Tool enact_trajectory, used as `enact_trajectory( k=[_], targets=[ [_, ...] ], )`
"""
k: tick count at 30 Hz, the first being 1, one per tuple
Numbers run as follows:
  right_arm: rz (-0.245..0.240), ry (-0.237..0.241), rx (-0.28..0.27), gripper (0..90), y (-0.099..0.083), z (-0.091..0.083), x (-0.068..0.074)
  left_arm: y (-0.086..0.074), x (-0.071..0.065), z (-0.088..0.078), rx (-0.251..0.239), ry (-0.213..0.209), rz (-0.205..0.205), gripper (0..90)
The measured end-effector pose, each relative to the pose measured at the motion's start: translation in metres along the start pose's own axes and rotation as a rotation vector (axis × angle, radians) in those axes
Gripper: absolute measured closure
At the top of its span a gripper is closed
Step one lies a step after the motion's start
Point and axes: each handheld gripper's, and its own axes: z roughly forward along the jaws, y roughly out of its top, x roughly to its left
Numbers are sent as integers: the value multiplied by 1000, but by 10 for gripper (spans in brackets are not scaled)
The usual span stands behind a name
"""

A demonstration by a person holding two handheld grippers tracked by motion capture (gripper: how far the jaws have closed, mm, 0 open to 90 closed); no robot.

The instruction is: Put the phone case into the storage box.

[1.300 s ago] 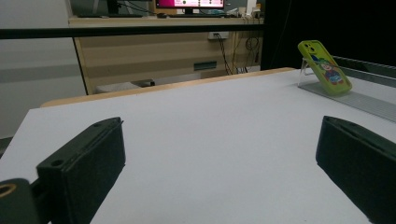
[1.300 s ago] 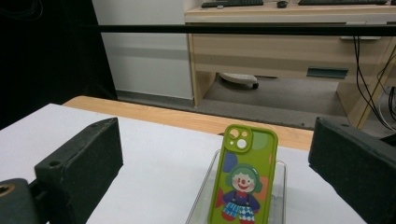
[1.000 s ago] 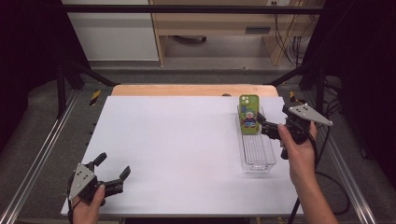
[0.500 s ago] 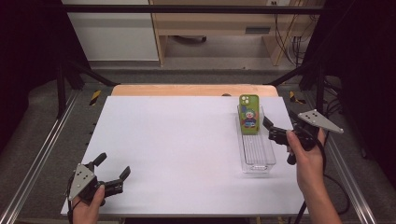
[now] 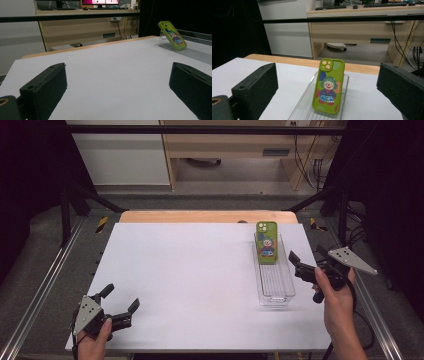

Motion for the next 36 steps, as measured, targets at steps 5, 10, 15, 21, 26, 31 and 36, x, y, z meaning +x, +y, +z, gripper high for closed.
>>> enact_trajectory(
  k=[5, 10, 15, 21, 26, 31, 36],
  targets=[
    [-6, -11, -21, 40, -8, -6, -6, 0, 0, 0, 2, 0, 0, 10],
    [-9, -25, -36, 40, -16, -12, -12, 0, 0, 0, 1, 3, -2, 10],
    [-21, -25, -60, 39, -25, -17, -16, 0, 0, 0, 2, 6, -4, 10],
    [-44, -20, -70, 37, -35, -22, -18, -1, 1, 0, 4, 5, -3, 10],
    [-52, -18, -73, 37, -44, -25, -20, -1, 1, 0, 4, 6, -3, 10],
    [-77, -3, -90, 36, -52, -29, -20, -1, 1, 0, 3, 9, -6, 10],
    [-83, 0, -96, 31, -60, -33, -22, -1, 0, 1, 4, 7, -5, 10]
  ],
)
